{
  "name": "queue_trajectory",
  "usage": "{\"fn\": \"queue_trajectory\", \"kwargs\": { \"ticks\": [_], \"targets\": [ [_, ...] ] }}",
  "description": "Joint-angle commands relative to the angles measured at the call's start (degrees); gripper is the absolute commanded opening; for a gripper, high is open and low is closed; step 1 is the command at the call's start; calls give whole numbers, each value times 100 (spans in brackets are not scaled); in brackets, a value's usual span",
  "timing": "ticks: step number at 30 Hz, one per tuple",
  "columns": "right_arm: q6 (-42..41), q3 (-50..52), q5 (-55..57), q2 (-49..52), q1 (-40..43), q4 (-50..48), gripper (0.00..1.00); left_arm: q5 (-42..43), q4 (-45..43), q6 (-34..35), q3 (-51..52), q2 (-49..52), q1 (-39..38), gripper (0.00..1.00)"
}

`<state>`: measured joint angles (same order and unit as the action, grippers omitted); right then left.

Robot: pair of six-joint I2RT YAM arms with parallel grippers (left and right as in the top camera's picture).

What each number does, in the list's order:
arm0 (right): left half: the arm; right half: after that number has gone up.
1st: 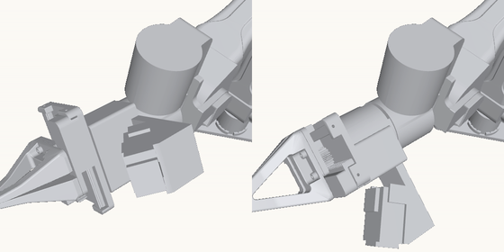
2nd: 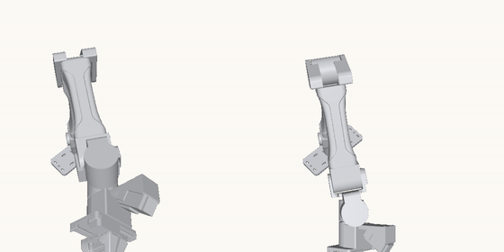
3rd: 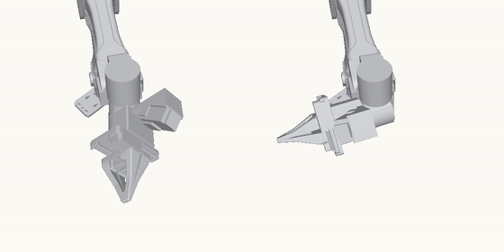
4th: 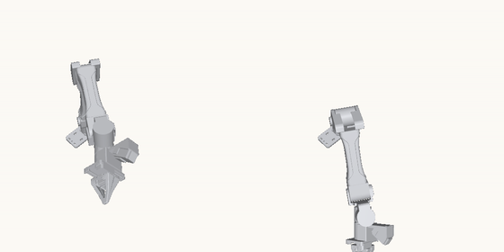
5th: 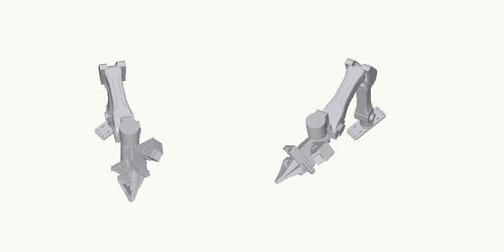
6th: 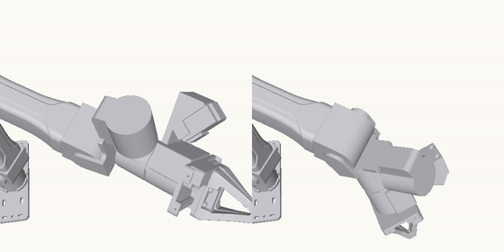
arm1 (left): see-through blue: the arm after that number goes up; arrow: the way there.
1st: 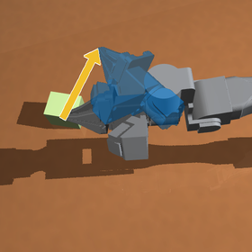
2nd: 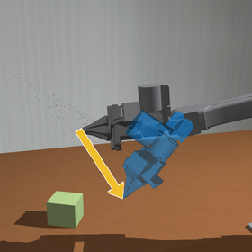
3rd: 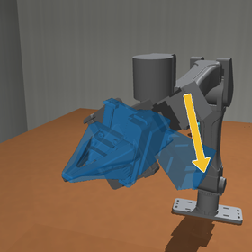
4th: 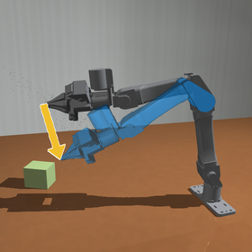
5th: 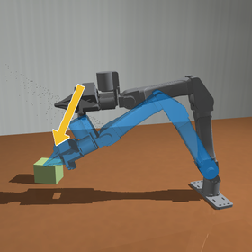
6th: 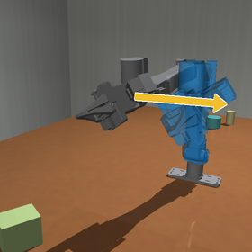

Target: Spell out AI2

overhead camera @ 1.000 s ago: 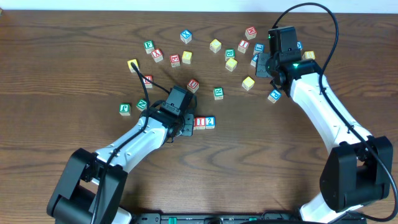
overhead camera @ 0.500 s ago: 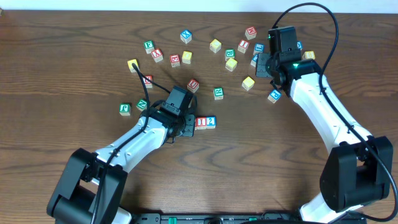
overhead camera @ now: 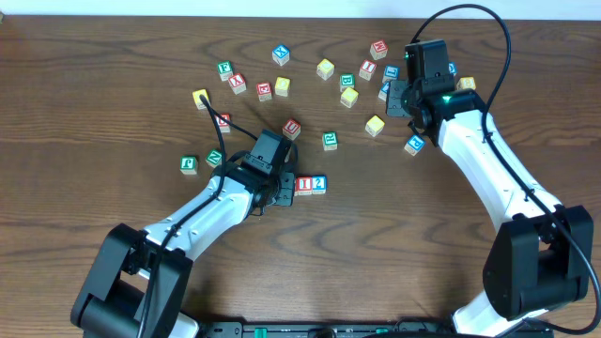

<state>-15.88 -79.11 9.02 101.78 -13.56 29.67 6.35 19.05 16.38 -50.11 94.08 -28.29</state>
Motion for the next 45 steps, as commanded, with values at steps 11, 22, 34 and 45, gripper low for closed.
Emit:
{"fn": "queue_trajectory", "kwargs": {
  "ticks": [11, 22, 34, 45],
  "targets": [
    [70, -103, 50, -101, 24, 26, 1, 52, -160, -131, 39, 35, -2, 8],
    [70, -103, 50, -101, 24, 39, 1, 50, -177, -136, 39, 35, -2, 8],
    [72, -103, 52, -101, 24, 61, 1, -297, -98, -146, 39, 35, 0, 7],
    [116, -103, 87, -101, 24, 26, 1, -750, -17, -129, 37, 26, 22, 8]
  ]
}}
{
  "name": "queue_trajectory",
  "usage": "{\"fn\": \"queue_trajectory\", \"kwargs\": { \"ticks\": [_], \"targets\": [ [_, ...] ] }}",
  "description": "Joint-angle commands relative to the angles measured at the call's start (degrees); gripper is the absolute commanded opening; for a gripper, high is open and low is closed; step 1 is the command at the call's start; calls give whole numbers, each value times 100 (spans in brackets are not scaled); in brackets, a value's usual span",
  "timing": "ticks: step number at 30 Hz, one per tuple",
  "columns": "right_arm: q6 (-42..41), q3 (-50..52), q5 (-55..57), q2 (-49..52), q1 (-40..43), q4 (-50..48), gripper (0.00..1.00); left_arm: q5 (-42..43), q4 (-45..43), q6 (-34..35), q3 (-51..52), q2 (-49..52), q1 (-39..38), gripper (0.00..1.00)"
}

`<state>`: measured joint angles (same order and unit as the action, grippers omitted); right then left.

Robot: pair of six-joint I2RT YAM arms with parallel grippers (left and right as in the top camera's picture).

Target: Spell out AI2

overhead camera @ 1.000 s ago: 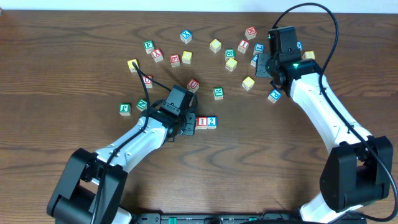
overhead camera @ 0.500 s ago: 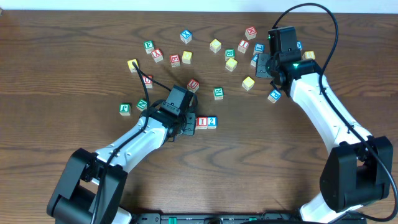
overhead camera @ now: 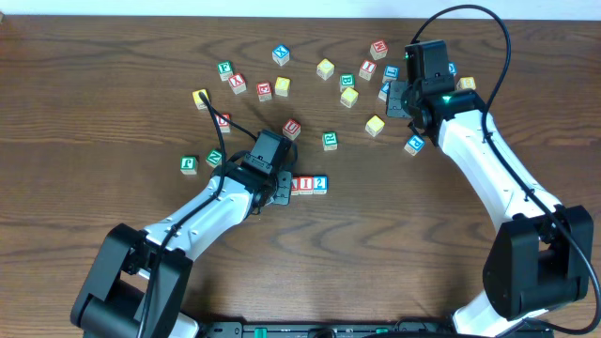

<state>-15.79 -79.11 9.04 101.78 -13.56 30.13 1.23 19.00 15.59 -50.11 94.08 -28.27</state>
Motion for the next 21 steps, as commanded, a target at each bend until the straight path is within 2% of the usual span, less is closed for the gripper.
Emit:
{"fn": "queue_trajectory", "kwargs": {
  "ticks": [1, 11, 21],
  "targets": [
    [105, -103, 129, -101, 24, -20, 1, -236, -24, -50, 37, 22, 39, 8],
    [85, -103, 17, -101, 15, -59, 1, -181, 33, -57, -133, -195, 723, 7],
    [133, -103, 7, -101, 2, -37, 1, -118, 367, -369, -249, -393, 1644, 7]
  ]
}}
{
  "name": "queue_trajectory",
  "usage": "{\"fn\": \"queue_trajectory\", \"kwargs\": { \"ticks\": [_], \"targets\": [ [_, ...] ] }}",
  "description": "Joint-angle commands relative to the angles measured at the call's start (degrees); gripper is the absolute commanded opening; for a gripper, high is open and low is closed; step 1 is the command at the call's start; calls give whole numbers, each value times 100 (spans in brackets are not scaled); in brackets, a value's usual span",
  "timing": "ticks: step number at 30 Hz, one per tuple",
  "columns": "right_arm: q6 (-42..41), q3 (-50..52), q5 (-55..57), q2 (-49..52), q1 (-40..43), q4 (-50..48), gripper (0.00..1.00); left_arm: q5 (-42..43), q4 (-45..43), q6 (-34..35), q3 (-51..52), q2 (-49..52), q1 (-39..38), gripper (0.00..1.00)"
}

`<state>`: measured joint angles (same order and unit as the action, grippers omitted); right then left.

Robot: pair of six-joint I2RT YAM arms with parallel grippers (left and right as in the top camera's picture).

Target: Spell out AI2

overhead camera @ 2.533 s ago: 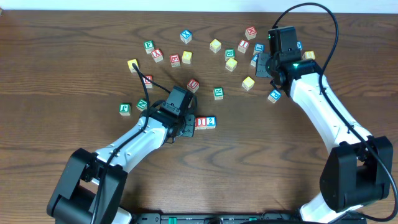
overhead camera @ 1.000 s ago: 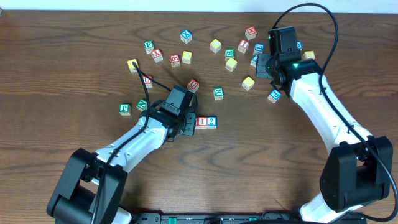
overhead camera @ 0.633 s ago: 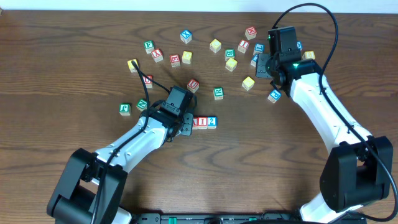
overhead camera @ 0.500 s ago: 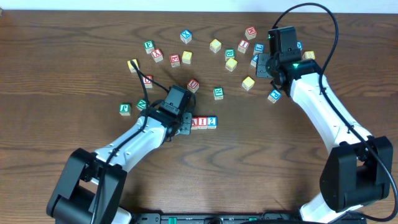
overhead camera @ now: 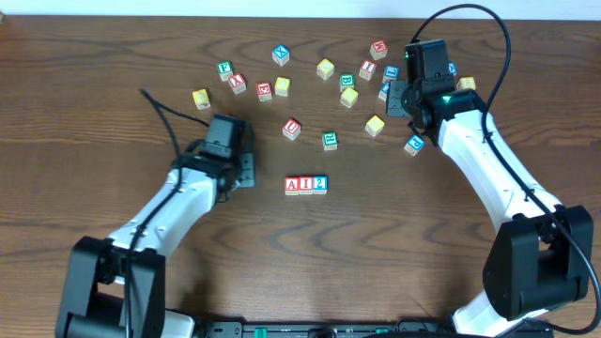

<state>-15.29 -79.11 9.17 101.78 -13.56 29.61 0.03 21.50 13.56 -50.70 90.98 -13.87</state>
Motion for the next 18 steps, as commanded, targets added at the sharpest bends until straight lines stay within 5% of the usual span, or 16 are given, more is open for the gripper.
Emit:
{"fn": "queue_trajectory", "kwargs": {
  "ticks": [1, 18],
  "targets": [
    [83, -103, -7, -101, 2, 13, 1, 162, 149, -313, -205, -83, 273, 8],
    [166, -103, 101, -101, 9, -42, 1, 750, 426, -835, -1119, -83, 481, 7]
  ]
}}
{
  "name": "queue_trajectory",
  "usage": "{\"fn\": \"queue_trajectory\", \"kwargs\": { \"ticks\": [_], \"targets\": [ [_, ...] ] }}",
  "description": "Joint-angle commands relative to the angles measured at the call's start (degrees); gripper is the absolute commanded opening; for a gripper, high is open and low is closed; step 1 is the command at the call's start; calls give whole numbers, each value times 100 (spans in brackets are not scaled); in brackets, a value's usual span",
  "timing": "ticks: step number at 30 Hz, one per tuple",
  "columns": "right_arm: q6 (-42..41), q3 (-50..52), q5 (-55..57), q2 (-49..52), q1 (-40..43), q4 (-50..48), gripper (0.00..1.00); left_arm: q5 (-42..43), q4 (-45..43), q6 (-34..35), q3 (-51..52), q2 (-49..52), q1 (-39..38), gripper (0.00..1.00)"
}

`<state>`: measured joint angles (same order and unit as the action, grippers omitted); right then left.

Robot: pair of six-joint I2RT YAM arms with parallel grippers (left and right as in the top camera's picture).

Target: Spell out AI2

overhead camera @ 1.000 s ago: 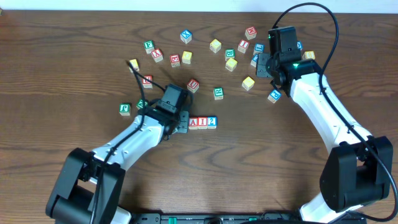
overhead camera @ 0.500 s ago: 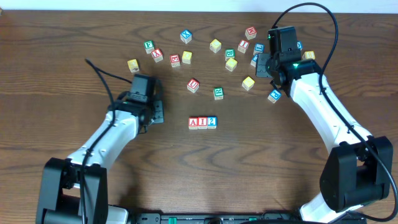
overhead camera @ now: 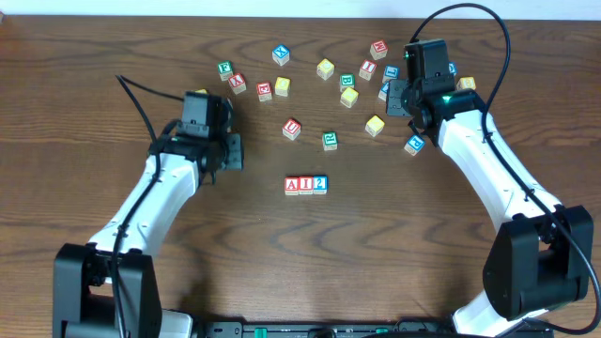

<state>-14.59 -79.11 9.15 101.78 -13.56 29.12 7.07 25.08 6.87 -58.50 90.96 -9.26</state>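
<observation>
Three blocks stand touching in a row at the table's middle: a red A block (overhead camera: 292,185), a red I block (overhead camera: 306,185) and a blue 2 block (overhead camera: 320,184), reading A I 2 from left to right. My left gripper (overhead camera: 231,153) is to the left of the row and a little farther back. It is well apart from the row, looks open and holds nothing. My right gripper (overhead camera: 389,94) hovers among the loose blocks at the back right, its fingers hidden under the wrist.
Several loose letter blocks lie scattered across the back, among them a red one (overhead camera: 292,128), a green one (overhead camera: 330,140), a yellow one (overhead camera: 375,125) and a blue one (overhead camera: 414,144). The left arm's cable (overhead camera: 141,89) loops over the back left.
My left gripper has drawn farther to the left and back, away from the row. The A I 2 row and the right arm have not moved.
My left gripper was first down at the left end of the I and 2 blocks, covering that spot. Then a third block showed at its tip beside the I. Then the gripper was off to the left with the A I 2 row standing free, and now farther away.
</observation>
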Motion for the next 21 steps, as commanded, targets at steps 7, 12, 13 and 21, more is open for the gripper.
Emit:
{"fn": "queue_trajectory", "kwargs": {
  "ticks": [7, 12, 13, 21],
  "targets": [
    [94, -103, 98, -101, 7, 22, 1, 48, 378, -181, -649, -81, -37, 8],
    [92, -103, 76, -101, 2, 26, 1, 48, 529, -216, -702, -74, -280, 8],
    [90, -103, 76, -101, -4, 26, 1, 48, 538, -216, -702, -72, -352, 8],
    [44, -103, -96, -101, -4, 42, 1, 48, 551, -212, -702, -72, -809, 8]
  ]
}}
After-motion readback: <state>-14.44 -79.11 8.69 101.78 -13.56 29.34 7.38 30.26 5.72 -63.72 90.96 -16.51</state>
